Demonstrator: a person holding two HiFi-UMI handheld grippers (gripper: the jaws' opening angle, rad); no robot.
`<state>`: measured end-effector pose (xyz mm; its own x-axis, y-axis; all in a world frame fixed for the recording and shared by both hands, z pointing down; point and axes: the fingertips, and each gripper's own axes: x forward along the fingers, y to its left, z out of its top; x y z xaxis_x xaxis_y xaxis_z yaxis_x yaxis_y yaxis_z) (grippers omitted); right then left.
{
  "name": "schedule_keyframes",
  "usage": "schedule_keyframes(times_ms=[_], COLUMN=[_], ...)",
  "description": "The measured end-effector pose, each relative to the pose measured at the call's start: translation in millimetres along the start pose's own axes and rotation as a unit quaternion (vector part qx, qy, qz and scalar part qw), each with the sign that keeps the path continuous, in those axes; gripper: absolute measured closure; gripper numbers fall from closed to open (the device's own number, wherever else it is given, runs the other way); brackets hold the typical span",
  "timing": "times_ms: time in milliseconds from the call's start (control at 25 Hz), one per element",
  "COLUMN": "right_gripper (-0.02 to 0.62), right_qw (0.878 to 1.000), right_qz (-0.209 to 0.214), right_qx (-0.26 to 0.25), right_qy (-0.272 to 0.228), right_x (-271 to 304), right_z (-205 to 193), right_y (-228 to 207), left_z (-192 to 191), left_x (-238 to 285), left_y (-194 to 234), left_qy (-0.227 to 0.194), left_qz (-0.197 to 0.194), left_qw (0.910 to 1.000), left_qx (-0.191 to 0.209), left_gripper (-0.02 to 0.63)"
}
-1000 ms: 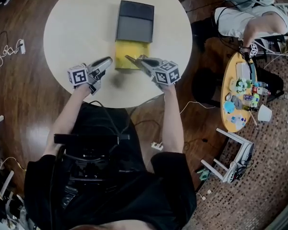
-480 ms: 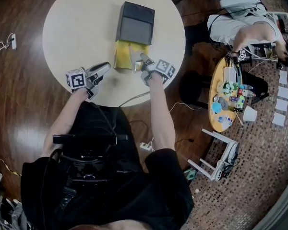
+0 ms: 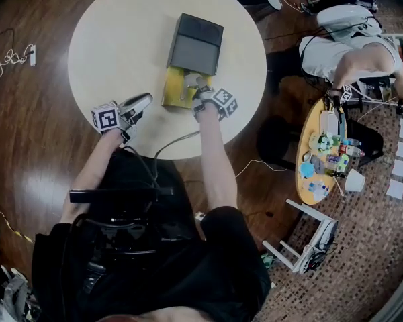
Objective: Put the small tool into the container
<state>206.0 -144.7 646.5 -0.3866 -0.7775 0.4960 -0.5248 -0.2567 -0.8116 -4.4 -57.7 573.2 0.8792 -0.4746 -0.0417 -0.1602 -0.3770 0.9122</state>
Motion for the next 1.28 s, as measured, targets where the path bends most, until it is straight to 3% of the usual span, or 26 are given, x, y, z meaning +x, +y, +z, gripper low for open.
schedule_keyframes(times_ms=[200, 360, 680, 880, 1280], right_gripper=[0.583, 0.583, 0.581, 0.567, 0.548], right_qw=[1.0, 0.998, 0.996, 0.997, 0.997], right_qz=[0.011, 0.014, 0.005, -0.013, -0.035], right_qx=[0.019, 0.042, 0.073, 0.07, 0.067], right_qy=[-0.015, -0.032, -0.044, -0.033, -0.001], right_x=[6, 10, 10, 10, 9], right_z=[-5, -9, -17, -26, -35], right_y=[-4, -7, -15, -16, -18], left_z=[-3, 1, -3, 0, -3], left_x=[1, 3, 9, 7, 10], left_y=[2, 1, 0, 3, 3], left_qy=[-0.006, -0.003, -0.003, -0.001, 0.002], left_qz=[-0.002, 0.016, -0.003, 0.013, -0.001], left_qw=[0.9999, 0.9999, 0.9999, 0.9999, 0.9998], left_qx=[-0.013, 0.004, -0.014, -0.005, -0.018], left_gripper=[0.512, 0.512, 0.512, 0.512, 0.512])
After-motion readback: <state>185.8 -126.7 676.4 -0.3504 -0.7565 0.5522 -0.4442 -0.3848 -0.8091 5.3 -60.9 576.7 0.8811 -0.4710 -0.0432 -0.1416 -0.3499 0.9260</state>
